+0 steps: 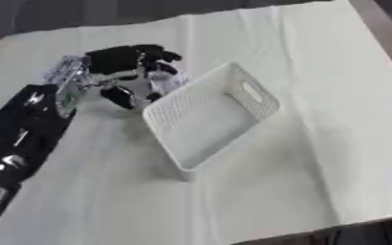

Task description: Pick up objects on the table and place them in the box.

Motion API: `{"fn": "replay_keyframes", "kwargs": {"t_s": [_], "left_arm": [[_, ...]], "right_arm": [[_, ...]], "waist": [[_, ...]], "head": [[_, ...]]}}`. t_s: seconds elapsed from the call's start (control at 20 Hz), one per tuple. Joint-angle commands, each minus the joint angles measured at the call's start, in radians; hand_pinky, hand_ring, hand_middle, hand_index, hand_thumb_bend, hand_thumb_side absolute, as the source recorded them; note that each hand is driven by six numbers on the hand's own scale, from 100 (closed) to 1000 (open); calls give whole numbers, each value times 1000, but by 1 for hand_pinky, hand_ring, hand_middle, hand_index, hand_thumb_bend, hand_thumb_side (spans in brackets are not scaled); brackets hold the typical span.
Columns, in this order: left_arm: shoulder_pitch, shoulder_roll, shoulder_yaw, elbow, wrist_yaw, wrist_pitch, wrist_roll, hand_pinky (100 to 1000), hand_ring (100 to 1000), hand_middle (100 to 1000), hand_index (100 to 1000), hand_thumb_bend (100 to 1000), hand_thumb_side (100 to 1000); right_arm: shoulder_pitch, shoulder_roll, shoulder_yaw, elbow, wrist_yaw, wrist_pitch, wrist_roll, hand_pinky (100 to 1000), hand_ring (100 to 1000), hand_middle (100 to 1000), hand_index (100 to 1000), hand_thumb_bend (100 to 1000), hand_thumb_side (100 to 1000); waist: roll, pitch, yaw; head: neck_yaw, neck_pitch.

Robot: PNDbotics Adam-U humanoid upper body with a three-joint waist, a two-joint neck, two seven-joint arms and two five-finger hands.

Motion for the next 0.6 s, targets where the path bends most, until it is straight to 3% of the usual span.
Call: {"fn": "replay_keyframes", "kwargs": {"t_s": [0.05,0.3,0.5,0.6], "left_arm": [[-33,6,17,8,-34,1,19,1000,921,985,928,100,528],[-50,3,46,52,-87,1,50,1000,918,985,926,100,508],[-71,-4,67,81,-125,1,89,1000,916,982,898,100,432],[-80,-6,73,88,-142,1,107,1000,917,980,884,100,351]], "right_arm": [[-16,-20,-3,-12,-6,-5,-2,322,404,625,746,100,831],[-20,-18,-2,-11,-8,-6,0,323,404,625,746,100,831],[-23,-17,0,-10,-9,-6,1,322,404,625,746,100,830],[-23,-18,0,-9,-10,-6,1,322,403,625,746,100,831]], "waist": [[-6,-12,-3],[-7,-9,-9],[-8,-8,-12],[-9,-7,-12]], "head": [[9,-22],[11,-29],[14,-33],[12,-36]]}}
